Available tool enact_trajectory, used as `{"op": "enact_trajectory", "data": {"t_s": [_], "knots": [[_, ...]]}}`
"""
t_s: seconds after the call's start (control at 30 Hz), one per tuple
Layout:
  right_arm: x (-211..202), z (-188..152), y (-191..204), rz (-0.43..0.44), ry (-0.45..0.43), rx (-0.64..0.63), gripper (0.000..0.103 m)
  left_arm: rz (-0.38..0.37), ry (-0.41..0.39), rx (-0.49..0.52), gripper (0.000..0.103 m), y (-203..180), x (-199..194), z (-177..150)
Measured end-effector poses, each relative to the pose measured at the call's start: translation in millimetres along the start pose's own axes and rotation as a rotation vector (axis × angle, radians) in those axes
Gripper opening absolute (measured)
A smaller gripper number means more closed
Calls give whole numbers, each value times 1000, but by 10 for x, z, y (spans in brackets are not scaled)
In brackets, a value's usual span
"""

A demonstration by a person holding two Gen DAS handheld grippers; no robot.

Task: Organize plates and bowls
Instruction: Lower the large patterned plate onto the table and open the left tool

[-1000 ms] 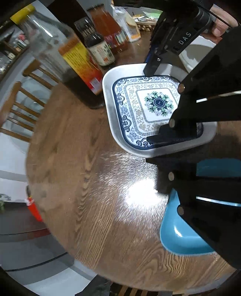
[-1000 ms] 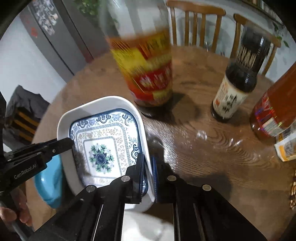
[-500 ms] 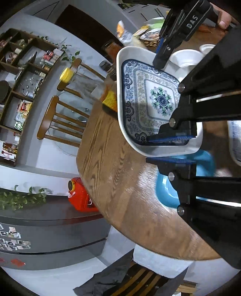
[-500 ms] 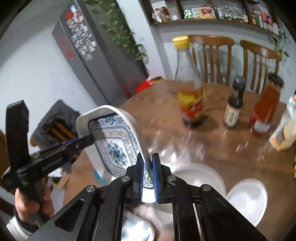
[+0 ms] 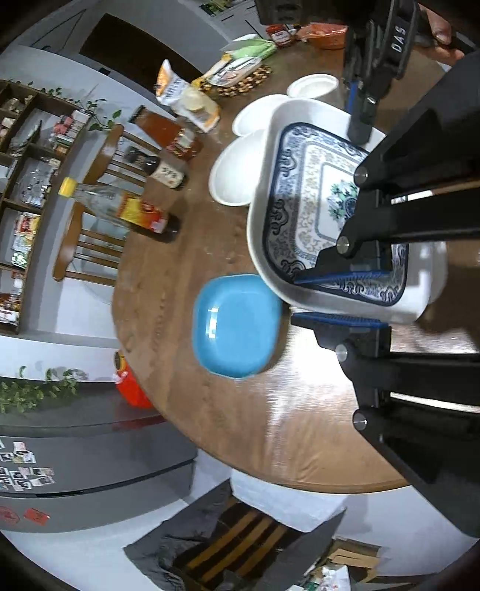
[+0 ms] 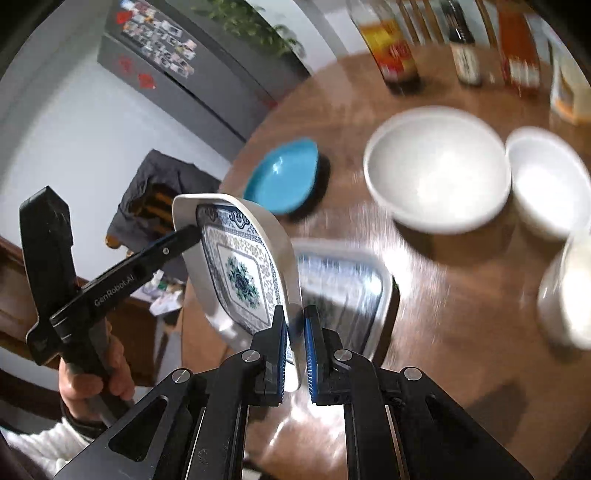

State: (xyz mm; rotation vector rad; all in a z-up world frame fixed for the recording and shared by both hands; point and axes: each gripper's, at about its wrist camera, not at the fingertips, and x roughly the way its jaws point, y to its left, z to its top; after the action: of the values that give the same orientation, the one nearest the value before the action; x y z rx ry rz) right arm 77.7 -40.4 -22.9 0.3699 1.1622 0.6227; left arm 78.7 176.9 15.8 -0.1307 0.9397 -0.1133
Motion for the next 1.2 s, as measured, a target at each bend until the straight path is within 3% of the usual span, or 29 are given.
{"op": "enact_trajectory", "data": {"t_s": [0.33, 0.57, 0.8, 1.2], "knots": [[292, 2, -451, -53, 96, 116, 11, -13, 120, 11, 13, -115, 325, -328], [475, -33, -431, -131, 123, 63, 11, 3, 186, -9, 13, -75, 570, -383], [492, -74, -281, -231, 86, -49, 11, 20, 208, -2, 13, -63, 668, -405], [536, -145, -153, -320, 42, -116, 11, 56, 206, 38, 13, -99, 732, -487]]}}
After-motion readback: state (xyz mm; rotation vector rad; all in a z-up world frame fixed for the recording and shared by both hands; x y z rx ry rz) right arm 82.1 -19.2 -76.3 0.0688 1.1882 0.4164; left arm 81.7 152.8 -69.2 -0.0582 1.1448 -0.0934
